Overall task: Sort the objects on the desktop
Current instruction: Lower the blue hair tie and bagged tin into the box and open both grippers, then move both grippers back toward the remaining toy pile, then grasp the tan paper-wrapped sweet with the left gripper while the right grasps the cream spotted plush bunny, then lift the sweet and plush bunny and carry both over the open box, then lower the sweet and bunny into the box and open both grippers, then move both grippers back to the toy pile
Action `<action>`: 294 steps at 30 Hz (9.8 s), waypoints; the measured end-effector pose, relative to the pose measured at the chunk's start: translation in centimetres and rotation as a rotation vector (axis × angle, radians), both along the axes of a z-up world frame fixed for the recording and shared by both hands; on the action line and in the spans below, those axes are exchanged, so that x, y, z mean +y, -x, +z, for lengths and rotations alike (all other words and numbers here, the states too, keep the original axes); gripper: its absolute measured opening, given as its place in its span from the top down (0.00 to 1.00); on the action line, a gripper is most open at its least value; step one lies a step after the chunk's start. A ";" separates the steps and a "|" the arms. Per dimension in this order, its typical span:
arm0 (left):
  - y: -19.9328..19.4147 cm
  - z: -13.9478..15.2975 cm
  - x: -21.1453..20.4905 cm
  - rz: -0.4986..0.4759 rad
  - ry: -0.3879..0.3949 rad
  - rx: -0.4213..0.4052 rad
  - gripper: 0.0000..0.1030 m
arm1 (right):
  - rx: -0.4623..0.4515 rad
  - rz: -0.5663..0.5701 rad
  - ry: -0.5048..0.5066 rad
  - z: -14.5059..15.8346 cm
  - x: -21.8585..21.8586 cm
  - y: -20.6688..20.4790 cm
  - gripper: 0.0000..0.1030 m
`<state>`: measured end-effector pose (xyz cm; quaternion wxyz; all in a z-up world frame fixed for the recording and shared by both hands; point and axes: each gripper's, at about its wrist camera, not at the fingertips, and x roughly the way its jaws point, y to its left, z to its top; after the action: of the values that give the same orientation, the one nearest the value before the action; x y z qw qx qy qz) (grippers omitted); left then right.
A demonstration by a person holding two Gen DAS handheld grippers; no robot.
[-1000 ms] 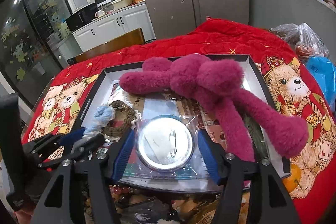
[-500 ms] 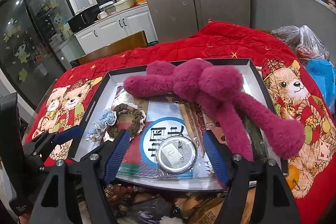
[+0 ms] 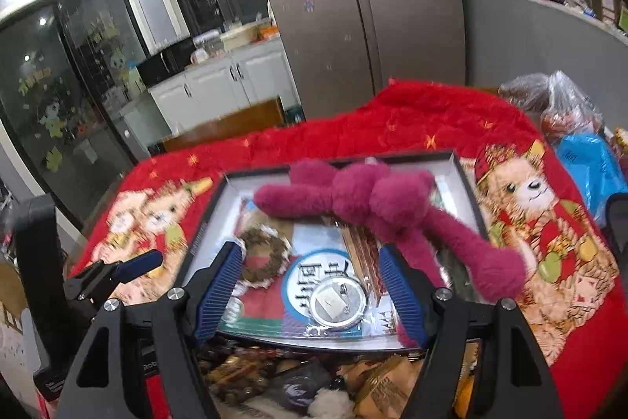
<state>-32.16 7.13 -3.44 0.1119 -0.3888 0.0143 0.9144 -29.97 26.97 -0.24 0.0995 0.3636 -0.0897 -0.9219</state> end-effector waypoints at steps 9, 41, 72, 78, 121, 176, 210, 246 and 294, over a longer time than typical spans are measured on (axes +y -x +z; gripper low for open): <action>-6.6 8.4 -1.4 -0.014 -0.072 0.151 0.20 | 0.133 -0.010 0.037 6.2 -0.9 -4.9 0.21; -20.0 0.8 -2.4 -0.017 -0.087 0.067 0.16 | 0.252 -0.146 -0.092 2.9 -0.4 -23.4 0.14; -13.1 -9.3 1.9 -0.077 -0.032 -0.176 0.16 | -0.132 -0.176 -0.047 -9.3 3.9 -13.3 0.14; -13.4 -9.6 2.7 -0.090 0.038 -0.142 0.16 | -0.148 -0.180 0.021 -10.7 4.2 -13.0 0.12; -16.4 -8.2 0.5 -0.022 0.041 -0.041 0.70 | 0.073 -0.135 0.154 -8.5 4.8 -17.0 0.67; -20.5 0.2 -4.0 -0.017 -0.110 0.116 0.74 | 0.261 -0.010 0.123 1.4 -0.2 -22.0 0.86; -9.8 6.6 -0.1 -0.046 -0.077 0.160 0.74 | 0.325 0.060 0.055 9.3 -2.3 -13.5 0.86; 3.9 -2.8 -0.3 -0.032 -0.038 -0.053 0.74 | 0.070 0.064 -0.052 0.0 -1.5 1.3 0.86; -0.2 6.0 -4.2 0.053 -0.050 0.082 0.27 | 0.201 0.119 -0.016 6.7 -1.2 -3.5 0.22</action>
<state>-32.01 2.93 2.56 0.0963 -0.3485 -0.0142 0.9323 -26.49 25.75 6.46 0.1598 0.2749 -0.0501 -0.9468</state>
